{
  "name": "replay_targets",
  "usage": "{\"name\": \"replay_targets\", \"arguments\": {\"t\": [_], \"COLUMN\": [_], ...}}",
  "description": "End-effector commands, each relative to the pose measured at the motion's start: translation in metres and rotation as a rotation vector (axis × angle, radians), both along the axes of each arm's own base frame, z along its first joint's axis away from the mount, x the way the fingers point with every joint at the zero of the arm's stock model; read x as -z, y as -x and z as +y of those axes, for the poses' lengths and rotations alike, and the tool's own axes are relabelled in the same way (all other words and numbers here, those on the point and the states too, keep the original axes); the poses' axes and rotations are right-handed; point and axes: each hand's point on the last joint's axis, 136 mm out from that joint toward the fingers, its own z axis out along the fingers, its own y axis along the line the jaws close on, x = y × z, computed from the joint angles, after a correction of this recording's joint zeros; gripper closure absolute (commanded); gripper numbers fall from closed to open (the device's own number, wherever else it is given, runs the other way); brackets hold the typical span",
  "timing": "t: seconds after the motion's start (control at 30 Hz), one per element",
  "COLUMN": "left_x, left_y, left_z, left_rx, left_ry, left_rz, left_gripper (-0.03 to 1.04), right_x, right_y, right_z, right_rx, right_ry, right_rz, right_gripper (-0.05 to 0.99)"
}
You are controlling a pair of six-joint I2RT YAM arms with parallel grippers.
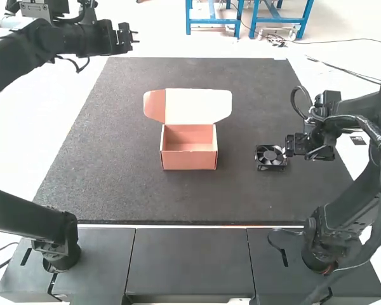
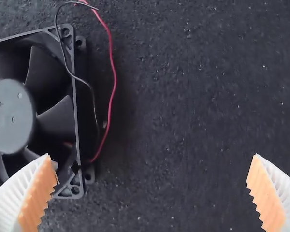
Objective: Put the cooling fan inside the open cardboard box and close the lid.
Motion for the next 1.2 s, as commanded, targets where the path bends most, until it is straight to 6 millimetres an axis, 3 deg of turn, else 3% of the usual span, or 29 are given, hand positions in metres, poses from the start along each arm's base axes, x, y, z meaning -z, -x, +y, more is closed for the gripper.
{"name": "replay_targets", "arguments": {"t": [0.0,0.5,0.77,1.0,1.17], "left_x": [-0.004,0.008,0.017,0.024,0.027], "left_y": [0.004,0.003,-0.002,-0.001,-0.001], "left_z": [0.005,0.009,0.031,0.032,0.031], "left_rx": [0.003,0.002,-0.043,-0.039,-0.037], "left_ry": [-0.013,-0.043,-0.070,-0.067,-0.067], "left_rz": [-0.025,-0.018,-0.008,0.003,0.006], "left_gripper": [0.04,0.04,0.04,0.04,0.04], "right_x": [0.008,0.033,0.039,0.051,0.055], "right_y": [0.000,-0.010,-0.012,-0.009,-0.005], "right_z": [0.005,0.030,0.027,0.028,0.029], "right_rx": [-0.025,-0.081,-0.075,-0.082,-0.088], "right_ry": [-0.005,-0.011,-0.005,-0.001,-0.001], "right_rz": [0.017,0.046,0.051,0.079,0.096], "right_gripper": [0.02,0.02,0.02,0.03,0.10]}}
